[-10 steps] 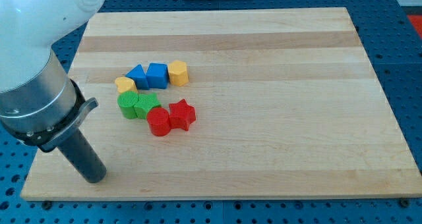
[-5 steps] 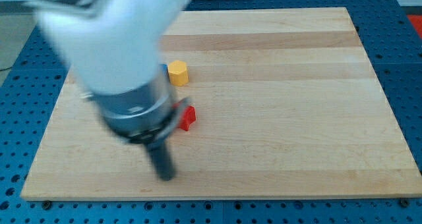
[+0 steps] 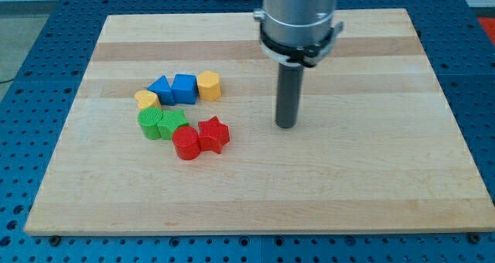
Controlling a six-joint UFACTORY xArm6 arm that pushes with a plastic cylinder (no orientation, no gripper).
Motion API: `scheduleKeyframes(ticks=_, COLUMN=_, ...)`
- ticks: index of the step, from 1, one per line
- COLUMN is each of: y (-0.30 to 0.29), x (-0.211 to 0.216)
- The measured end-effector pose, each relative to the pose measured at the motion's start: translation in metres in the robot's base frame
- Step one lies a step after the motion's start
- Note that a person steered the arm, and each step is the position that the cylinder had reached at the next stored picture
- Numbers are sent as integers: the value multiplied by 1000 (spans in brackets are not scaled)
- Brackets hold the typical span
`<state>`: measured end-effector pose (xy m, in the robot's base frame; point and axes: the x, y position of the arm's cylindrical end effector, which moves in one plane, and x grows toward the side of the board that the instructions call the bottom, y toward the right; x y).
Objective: Move the arm close to the red star
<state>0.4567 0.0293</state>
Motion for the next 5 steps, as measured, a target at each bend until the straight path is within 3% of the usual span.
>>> scheduleKeyframes(ticks=5, y=-105, x=-13)
